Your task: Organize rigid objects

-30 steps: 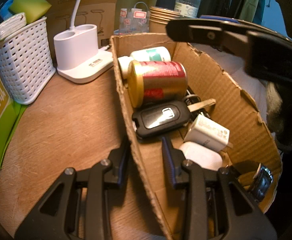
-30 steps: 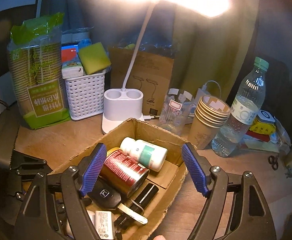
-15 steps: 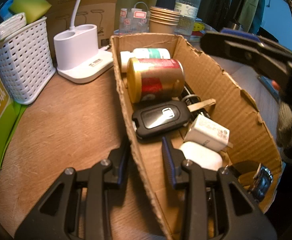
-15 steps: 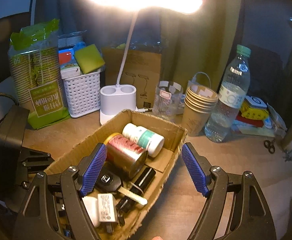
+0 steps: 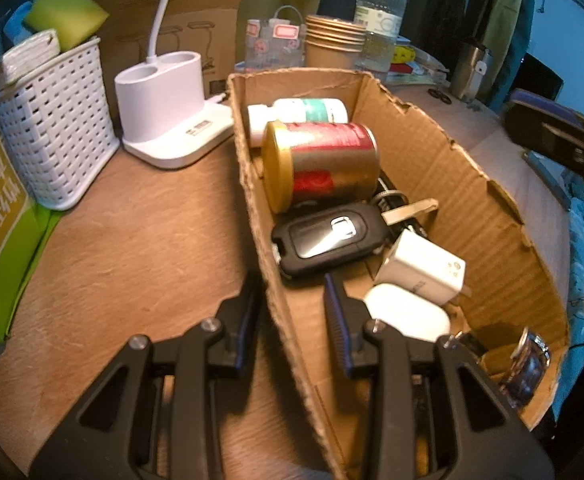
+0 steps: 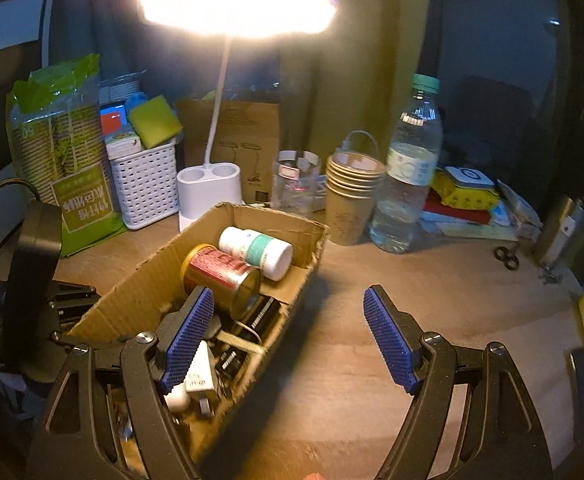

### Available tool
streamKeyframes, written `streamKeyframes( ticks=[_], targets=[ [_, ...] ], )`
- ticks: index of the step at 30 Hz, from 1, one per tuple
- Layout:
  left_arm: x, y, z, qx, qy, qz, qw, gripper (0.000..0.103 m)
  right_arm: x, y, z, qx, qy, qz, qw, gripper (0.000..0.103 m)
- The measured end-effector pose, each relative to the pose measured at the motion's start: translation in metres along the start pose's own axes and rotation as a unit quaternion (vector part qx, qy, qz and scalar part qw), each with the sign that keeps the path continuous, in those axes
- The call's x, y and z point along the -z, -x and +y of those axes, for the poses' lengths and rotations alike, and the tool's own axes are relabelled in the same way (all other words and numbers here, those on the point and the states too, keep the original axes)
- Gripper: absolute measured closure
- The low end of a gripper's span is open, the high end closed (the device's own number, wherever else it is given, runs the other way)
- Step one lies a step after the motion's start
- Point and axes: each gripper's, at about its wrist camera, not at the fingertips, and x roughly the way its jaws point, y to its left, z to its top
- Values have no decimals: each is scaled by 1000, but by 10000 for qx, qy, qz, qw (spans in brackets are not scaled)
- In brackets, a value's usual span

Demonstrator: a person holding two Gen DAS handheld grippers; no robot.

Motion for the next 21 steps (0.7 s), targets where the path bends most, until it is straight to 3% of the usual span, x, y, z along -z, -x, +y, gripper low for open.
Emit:
streamKeyframes(
  ticks=[3,4,5,10,21],
  targets=[
    [1,3,-2,-77,44,-50,9999,66,2,9,-5,124,-53,-17,9999,22],
    [1,6,-3,-106,40,-105,9999,53,2,11,-6,161,-76,-24,9998,22],
    [2,8,-5,-117,48,-154,9998,47,2,16,-9,209,-104,-46,9997,22],
    [2,32,-7,-315,117,-574,9978,34,3,35,-17,358,-166,-140,9991,23],
    [-6,83,-8,-598,363,-1157,9908,25,16,86,-42,685,-501,-419,9955,22]
  ],
)
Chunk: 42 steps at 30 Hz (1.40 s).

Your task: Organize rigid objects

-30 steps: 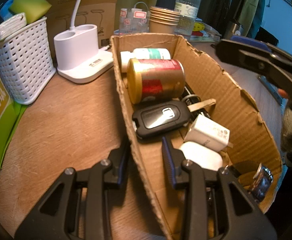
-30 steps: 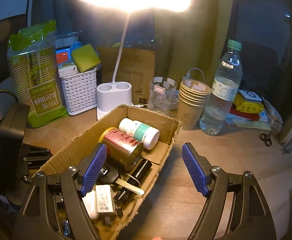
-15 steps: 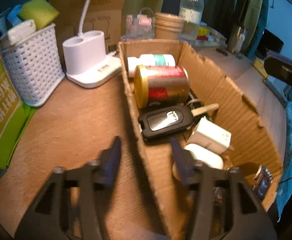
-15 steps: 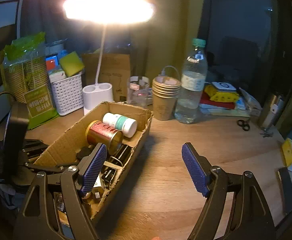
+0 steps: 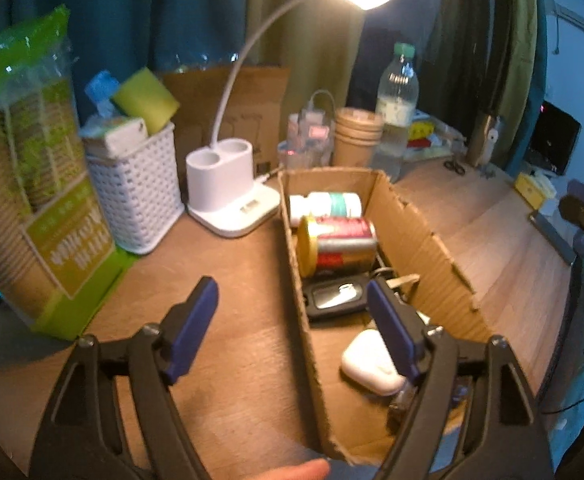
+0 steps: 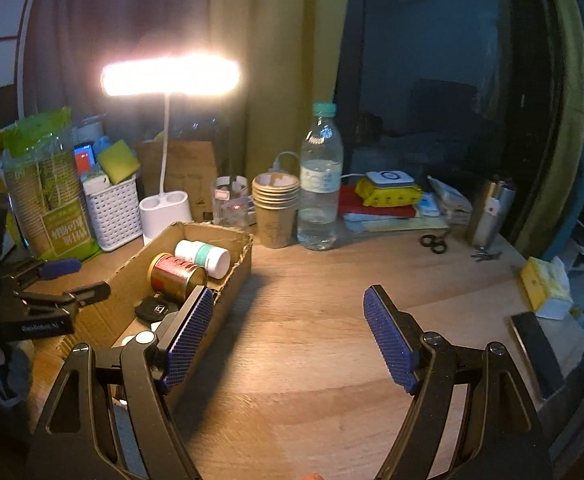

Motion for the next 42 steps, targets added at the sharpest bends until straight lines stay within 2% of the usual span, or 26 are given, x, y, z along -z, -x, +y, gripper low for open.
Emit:
streamKeyframes(
  ticks=[3,6,7,17,20,32,42],
  targets=[
    [-3,13,-10,-78,-53,-101,9999,24,-1,15,-3,71,7,-115,9999,22],
    [-3,31,-20,-136,-94,-249,9996,12,-2,33,-6,82,-23,-283,9996,22],
    [-4,37,-24,-119,-100,-324,9994,11,-2,38,-7,84,-29,-332,9994,22],
    [-8,86,-61,-28,-204,-785,9967,11,-4,78,-3,-84,-141,-683,9975,22],
    [-8,106,-72,-143,-323,-978,9946,11,-7,90,2,-75,-134,-780,9968,22],
    [-17,178,-78,-165,-331,-1776,9834,11,-12,148,20,219,118,-1320,9909,22],
    [-18,193,-77,-197,-279,-1875,9817,10,-9,162,17,277,60,-1408,9896,22]
  ],
)
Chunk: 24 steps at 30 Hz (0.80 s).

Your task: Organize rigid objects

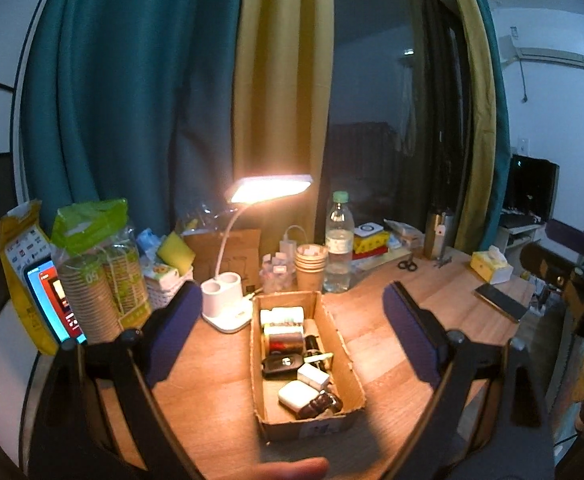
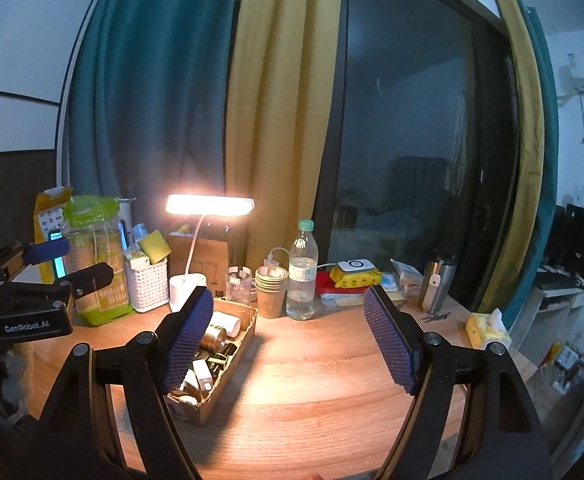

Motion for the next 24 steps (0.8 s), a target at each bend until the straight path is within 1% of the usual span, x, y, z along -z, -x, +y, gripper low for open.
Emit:
streamKeyframes(
  ticks=[3,13,24],
  targets=[
    [1,0,-3,-46,-65,-14,10000,10,1,-1,-4,24,-55,20,10000,22],
    [2,-4,-10,11,-131,49,9999,10,3,-5,-12,71,-166,66,9998,22],
    [1,0,-16,75,-231,-20,9997,10,3,-3,-15,124,-215,23,9997,22]
  ],
)
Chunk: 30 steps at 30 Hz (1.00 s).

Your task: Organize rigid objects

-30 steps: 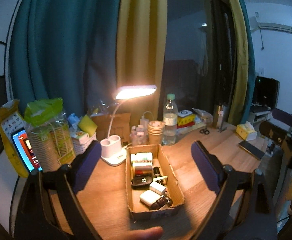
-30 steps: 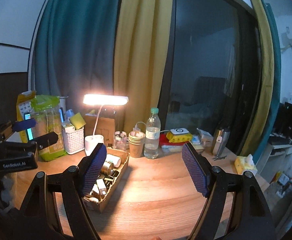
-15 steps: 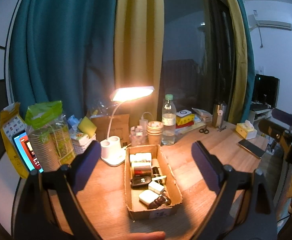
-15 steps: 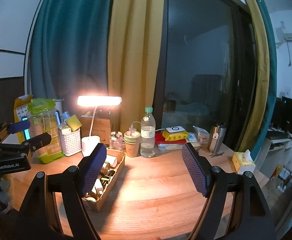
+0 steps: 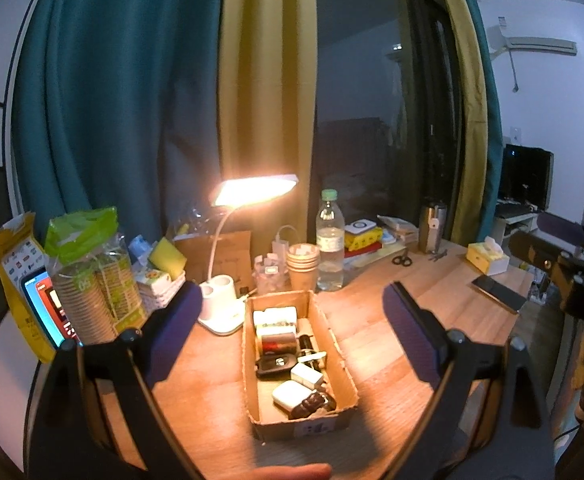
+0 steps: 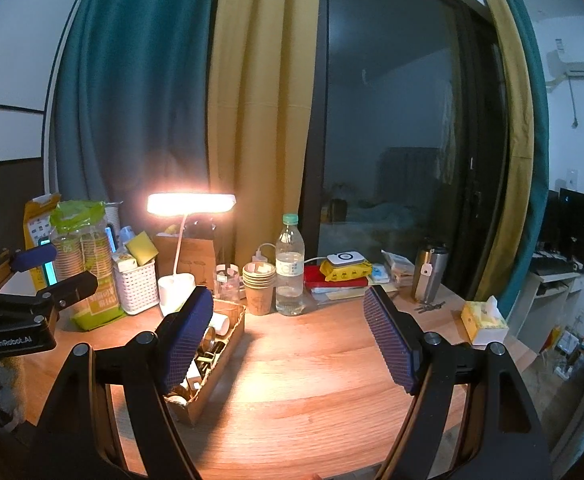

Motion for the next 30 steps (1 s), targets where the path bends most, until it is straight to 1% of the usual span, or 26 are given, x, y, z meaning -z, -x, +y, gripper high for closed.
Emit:
streamKeyframes(
  ticks=[7,30],
  targets=[
    [-2,2,-6,37,-100,-97,9999,10,0,-1,-1,45,-30,-6,10000,22],
    [-1,5,-12,158,-190,-139,9996,10,1,2,-5,80,-60,-21,9999,22]
  ],
)
